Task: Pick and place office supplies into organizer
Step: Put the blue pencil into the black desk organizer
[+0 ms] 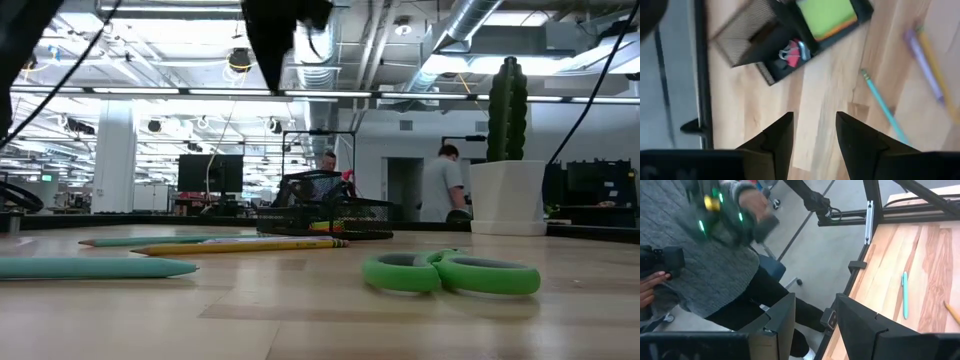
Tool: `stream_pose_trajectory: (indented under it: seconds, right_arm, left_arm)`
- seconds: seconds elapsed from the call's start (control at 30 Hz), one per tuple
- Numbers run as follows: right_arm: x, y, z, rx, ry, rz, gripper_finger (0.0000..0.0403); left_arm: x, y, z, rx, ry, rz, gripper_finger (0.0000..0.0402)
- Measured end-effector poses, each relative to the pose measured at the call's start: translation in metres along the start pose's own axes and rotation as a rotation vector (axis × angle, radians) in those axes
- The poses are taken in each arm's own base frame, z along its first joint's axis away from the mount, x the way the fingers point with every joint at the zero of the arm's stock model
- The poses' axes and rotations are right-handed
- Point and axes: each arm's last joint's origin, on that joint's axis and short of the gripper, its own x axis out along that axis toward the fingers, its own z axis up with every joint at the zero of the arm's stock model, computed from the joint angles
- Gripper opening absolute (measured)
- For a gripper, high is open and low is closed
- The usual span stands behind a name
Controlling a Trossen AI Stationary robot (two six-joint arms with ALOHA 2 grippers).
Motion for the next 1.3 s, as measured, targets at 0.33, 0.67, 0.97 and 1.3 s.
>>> stream_pose_trajectory:
  seconds: [0.33, 0.67, 0.97, 1.3]
  right_arm:
    - [0.0, 0.0, 0.001, -0.011, -0.007, 0.001, 0.0134]
    - [-0.005, -0.009, 0.007, -0.109, -0.055, -0.025, 0.0134]
    - [-0.012, -0.02, 0.017, -0.122, -0.133, -0.049, 0.0134]
    - [-0.015, -0.024, 0.019, -0.111, -0.151, -0.061, 0.0134]
  left_arm:
    - [-0.087, 0.001, -0.089, -0.314, -0.286, 0.059, 0.0139]
    - [0.002, -0.079, -0.162, -0.516, -0.634, -0.153, 0.0139]
    - [0.113, -0.117, -0.196, -0.555, -0.755, -0.345, 0.0139]
    - [0.143, -0.116, -0.214, -0.592, -0.706, -0.31, 0.0139]
